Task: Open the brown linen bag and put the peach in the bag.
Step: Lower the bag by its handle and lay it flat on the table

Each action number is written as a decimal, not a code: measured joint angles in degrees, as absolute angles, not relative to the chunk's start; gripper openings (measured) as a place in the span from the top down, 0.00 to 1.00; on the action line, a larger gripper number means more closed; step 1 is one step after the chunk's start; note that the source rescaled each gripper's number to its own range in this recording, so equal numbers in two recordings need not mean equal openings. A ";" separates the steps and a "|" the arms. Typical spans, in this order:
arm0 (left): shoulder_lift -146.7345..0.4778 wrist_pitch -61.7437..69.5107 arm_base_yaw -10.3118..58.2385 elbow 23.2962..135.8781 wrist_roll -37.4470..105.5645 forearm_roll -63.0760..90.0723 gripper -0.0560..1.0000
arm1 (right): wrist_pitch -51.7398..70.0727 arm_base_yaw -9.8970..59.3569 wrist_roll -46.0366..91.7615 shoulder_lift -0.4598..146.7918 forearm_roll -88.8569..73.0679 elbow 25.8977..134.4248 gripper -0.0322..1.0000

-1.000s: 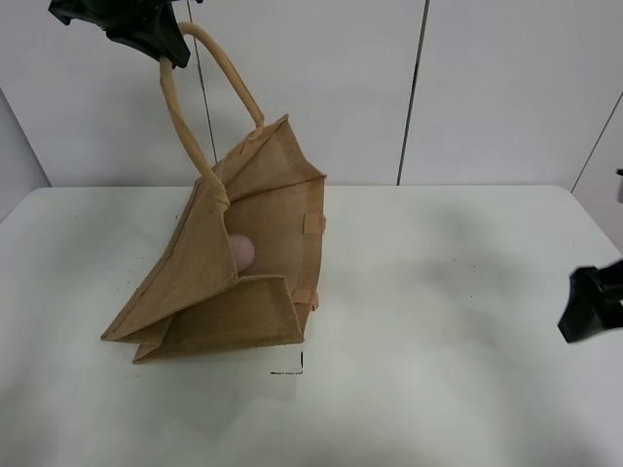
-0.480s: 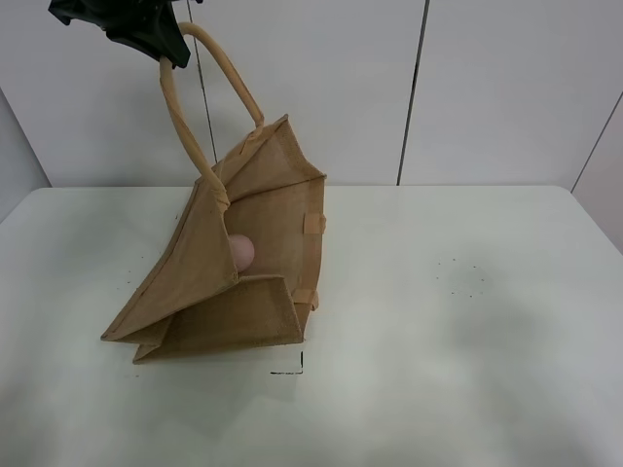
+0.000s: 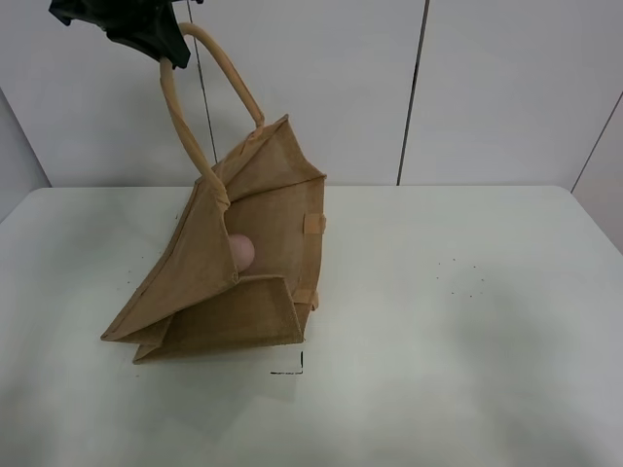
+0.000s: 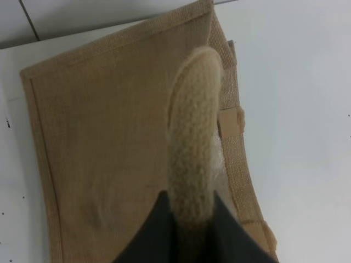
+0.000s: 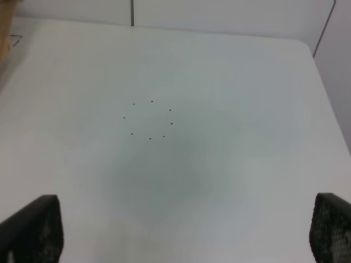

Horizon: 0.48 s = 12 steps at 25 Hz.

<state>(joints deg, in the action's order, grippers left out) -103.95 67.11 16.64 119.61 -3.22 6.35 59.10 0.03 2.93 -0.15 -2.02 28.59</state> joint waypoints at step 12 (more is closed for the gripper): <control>-123.35 66.85 16.64 119.86 -3.22 6.83 0.95 | 59.10 0.03 2.93 -0.15 -1.96 28.59 0.00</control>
